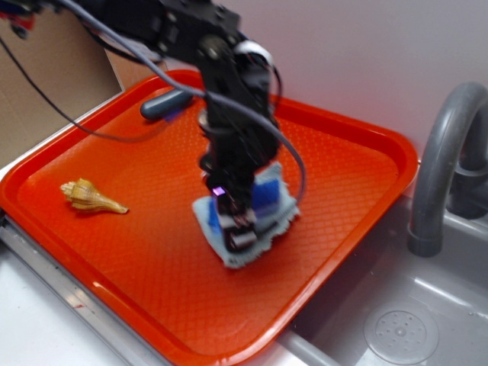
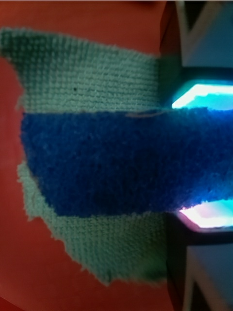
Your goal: Grab the blue sponge.
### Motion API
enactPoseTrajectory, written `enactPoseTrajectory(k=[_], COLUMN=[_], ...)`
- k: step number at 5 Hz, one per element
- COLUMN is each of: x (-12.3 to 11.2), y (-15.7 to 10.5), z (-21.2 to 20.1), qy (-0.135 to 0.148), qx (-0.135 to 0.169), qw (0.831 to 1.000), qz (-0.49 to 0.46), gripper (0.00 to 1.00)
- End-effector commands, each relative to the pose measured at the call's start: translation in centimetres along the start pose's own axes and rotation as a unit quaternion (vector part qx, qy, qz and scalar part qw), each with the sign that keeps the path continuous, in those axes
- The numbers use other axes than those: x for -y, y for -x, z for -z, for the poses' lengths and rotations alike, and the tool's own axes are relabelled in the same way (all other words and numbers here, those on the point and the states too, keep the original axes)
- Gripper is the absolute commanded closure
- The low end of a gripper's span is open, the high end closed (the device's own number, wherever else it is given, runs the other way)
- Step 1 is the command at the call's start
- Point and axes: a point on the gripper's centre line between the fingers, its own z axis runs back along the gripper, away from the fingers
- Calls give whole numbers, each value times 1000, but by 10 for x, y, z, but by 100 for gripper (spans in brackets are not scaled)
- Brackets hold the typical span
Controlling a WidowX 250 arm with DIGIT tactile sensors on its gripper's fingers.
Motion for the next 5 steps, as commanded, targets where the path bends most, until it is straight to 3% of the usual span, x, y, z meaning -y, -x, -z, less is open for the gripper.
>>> enactPoseTrajectory(k=[1, 2, 3, 4, 5], x=[-49, -76, -88, -94, -94], y=[26, 54, 80, 101, 97], z=[-102, -140, -171, -192, -185], qy=[78, 75, 39, 5, 29], qx=[100, 129, 146, 133, 143], qw=[984, 970, 957, 940, 943], qz=[-128, -192, -246, -314, -299], gripper=[100, 100, 100, 100, 100])
